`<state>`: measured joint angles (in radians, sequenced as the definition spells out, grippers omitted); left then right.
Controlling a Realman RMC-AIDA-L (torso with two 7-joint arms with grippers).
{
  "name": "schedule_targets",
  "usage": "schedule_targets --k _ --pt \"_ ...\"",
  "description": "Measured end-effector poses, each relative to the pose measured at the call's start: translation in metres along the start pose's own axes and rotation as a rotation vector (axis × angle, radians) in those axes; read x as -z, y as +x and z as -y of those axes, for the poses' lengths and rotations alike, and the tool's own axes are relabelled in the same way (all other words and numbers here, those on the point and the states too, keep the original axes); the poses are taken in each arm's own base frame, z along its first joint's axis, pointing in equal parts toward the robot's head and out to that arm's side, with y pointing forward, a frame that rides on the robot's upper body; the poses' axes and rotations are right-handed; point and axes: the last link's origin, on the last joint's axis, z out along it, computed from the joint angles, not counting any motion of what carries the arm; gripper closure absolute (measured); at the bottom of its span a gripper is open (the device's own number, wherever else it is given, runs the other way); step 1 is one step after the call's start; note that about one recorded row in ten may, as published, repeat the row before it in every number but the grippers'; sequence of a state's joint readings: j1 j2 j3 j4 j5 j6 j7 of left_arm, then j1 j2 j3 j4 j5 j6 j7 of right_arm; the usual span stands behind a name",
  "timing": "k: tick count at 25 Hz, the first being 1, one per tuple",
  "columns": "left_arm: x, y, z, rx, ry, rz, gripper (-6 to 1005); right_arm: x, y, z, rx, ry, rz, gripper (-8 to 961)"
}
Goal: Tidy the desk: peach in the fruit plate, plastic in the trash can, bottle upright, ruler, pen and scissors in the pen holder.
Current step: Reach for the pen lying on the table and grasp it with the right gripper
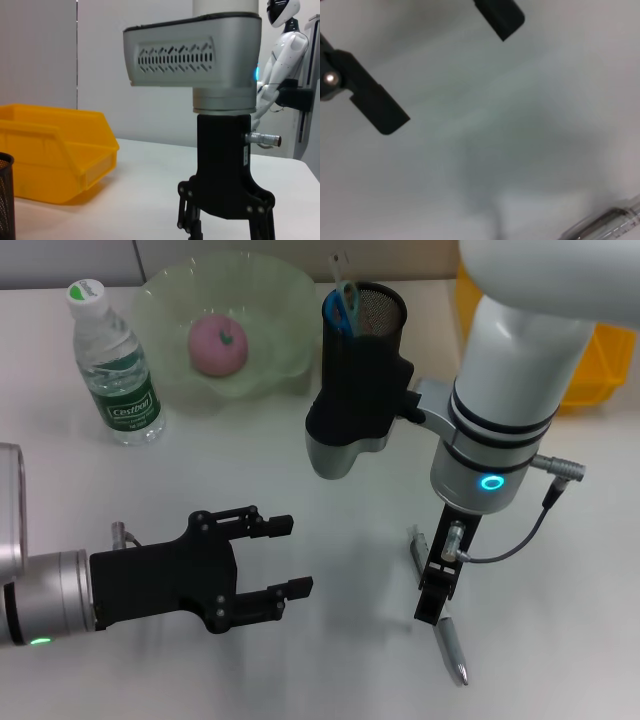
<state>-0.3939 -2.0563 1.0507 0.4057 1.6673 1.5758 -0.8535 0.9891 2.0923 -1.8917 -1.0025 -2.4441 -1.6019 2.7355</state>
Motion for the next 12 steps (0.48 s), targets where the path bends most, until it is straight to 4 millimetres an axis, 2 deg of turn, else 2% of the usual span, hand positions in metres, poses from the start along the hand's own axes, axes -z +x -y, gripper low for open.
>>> schedule_targets --k 12 --pt "-0.0017 0.0003 0.0004 0.002 0.000 0.000 323 -0.0066 0.0004 0.0016 0.002 0.013 -0.005 188"
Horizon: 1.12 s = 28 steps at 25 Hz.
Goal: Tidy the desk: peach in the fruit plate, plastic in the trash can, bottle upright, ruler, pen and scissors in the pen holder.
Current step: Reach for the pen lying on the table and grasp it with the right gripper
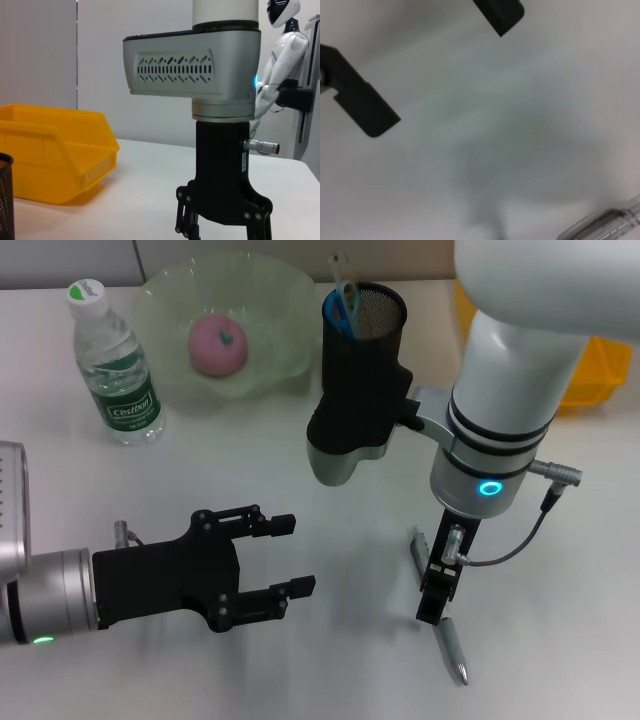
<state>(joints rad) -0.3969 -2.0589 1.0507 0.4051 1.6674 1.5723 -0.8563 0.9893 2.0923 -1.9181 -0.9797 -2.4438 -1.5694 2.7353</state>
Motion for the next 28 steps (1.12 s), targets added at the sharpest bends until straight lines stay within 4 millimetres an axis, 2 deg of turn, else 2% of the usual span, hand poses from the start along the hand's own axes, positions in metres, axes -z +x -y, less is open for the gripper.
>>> schedule_targets --k 6,28 --pt "0.0000 0.0000 0.0001 0.004 0.000 0.000 323 -0.0055 0.0008 0.0000 0.011 0.016 -0.012 189" --pt "-0.0011 0.0014 0.0013 0.000 -0.003 0.000 323 -0.0069 0.0010 -0.0027 0.034 0.027 -0.030 190"
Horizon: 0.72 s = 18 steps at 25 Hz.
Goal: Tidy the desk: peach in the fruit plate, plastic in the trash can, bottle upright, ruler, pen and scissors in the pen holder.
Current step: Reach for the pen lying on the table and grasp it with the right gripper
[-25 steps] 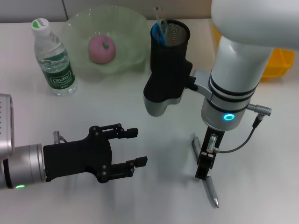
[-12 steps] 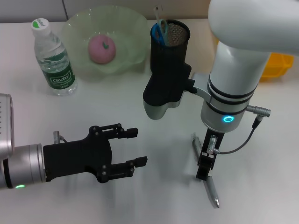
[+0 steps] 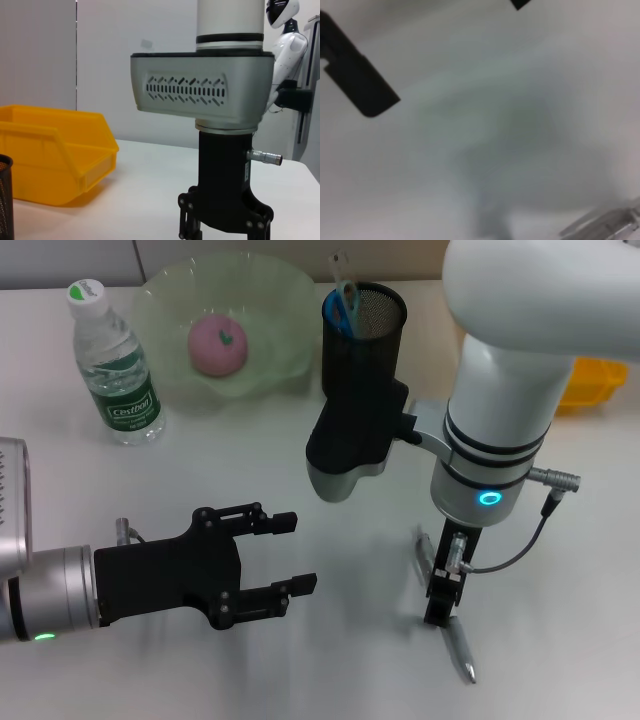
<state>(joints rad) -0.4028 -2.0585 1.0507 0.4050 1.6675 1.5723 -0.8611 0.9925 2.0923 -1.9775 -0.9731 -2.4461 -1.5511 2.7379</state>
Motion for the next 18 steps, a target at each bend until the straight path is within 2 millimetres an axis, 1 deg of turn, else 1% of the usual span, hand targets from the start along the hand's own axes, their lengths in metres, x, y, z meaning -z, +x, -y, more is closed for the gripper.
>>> schedule_targets --k 5,11,18 --pt "-0.0001 0.0003 0.0003 0.000 0.000 0.000 323 -0.0009 0.0007 -0.0007 0.005 0.004 -0.007 296" --pt "0.0002 0.0013 0.0012 -0.003 0.002 -0.003 323 -0.0008 0.0009 -0.0008 0.005 0.006 -0.007 523" --pt "0.0001 0.0022 0.0021 -0.004 0.004 -0.006 323 -0.0012 0.0015 -0.0004 0.003 0.006 -0.010 561"
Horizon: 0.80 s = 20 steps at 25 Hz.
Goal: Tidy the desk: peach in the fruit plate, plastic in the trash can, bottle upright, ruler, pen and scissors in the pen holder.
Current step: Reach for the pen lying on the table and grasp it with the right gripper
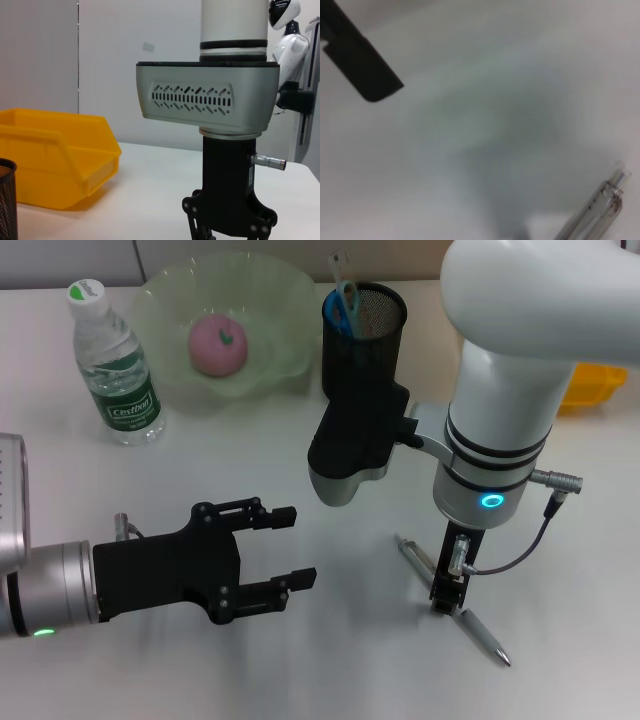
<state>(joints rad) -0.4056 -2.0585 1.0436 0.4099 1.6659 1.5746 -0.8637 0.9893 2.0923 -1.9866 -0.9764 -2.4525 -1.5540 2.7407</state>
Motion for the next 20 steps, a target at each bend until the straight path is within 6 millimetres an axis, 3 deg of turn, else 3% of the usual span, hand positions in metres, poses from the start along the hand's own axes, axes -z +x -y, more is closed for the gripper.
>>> schedule_targets --k 20 --pt "-0.0004 0.0010 0.0012 -0.005 0.001 0.001 323 -0.0010 0.0012 0.0003 -0.005 -0.003 -0.006 575"
